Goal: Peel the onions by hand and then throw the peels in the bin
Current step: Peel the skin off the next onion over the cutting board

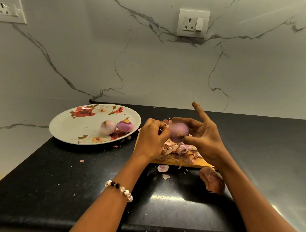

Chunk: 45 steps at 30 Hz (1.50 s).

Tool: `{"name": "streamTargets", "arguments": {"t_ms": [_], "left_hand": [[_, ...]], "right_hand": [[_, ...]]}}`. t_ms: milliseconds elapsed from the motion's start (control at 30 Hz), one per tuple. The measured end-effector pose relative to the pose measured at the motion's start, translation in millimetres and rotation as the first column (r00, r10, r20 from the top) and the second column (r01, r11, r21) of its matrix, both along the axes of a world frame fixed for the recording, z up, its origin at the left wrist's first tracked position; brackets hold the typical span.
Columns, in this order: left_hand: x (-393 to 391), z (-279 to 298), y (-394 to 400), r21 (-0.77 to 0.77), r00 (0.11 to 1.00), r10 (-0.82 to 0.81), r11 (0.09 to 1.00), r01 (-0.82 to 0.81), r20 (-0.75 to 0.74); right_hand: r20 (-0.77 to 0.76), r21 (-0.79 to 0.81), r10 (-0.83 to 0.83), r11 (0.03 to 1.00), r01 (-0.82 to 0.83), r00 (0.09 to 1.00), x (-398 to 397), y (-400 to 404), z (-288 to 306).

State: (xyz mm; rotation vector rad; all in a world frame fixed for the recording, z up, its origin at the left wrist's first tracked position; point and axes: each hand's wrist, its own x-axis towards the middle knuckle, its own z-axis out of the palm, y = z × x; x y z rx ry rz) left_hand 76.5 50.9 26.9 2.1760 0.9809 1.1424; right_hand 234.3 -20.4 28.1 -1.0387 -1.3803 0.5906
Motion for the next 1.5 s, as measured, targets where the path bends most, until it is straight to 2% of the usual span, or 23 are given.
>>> {"name": "streamTargets", "arguments": {"t_ms": [100, 200, 267, 367, 567, 667, 900, 1000, 1100, 1333, 1500], "left_hand": [[-1.1, -2.1, 4.6, -0.021, 0.997, 0.07, 0.997, -0.071, -0.042], [-5.4, -3.8, 6.7, -0.017, 0.993, 0.115, 0.993, -0.115, 0.0], [-7.2, -2.6, 5.7, 0.007, 0.993, 0.109, 0.994, -0.11, 0.039], [-7.1, 0.3, 1.1, 0.01, 0.995, 0.041, 0.999, -0.042, 0.086], [-4.2, 5.1, -5.6, -0.089, 0.981, -0.117, 0.987, 0.132, 0.156], [-5.7, 7.2, -6.4, -0.154, 0.958, -0.179, 0.964, 0.215, 0.222], [-9.5, 6.5, -8.3, -0.156, 0.965, -0.193, 0.963, 0.221, 0.179], [-9.6, 5.2, -8.2, -0.131, 0.964, -0.218, 0.962, 0.239, 0.152], [-8.8, 4.0, -6.3, -0.108, 0.972, -0.168, 0.977, 0.186, 0.162], [-7.9, 3.8, -5.1, -0.207, 0.956, -0.126, 0.961, 0.185, 0.266], [-7.6, 6.1, -6.7, -0.312, 0.91, -0.198, 0.895, 0.319, 0.364]], "right_hand": [[-0.239, 0.01, 0.09, 0.996, -0.09, 0.967, 1.1, -3.8, 5.7], [-0.441, 0.036, 0.158, 0.987, -0.158, 0.884, 6.6, -5.8, 11.3], [-0.517, 0.06, 0.172, 0.984, -0.165, 0.839, 10.1, -5.4, 11.5], [-0.552, 0.045, 0.149, 0.988, -0.149, 0.821, 13.1, -5.5, 9.9], [-0.495, -0.002, 0.12, 0.99, -0.139, 0.861, 6.1, -4.2, 9.0], [-0.394, -0.045, 0.087, 0.992, -0.114, 0.915, 3.0, -3.2, 8.3], [-0.224, -0.102, 0.039, 0.993, -0.063, 0.974, -2.2, -4.7, 7.9], [-0.202, -0.09, 0.027, 0.995, -0.046, 0.979, -0.6, -3.7, 7.3], [-0.223, -0.077, 0.033, 0.996, -0.051, 0.974, -0.4, -4.1, 7.5], [-0.217, -0.073, 0.028, 0.996, -0.045, 0.976, 1.0, -3.2, 6.4], [-0.203, -0.073, -0.001, 0.997, -0.014, 0.979, 2.5, -3.8, 7.2]]}}
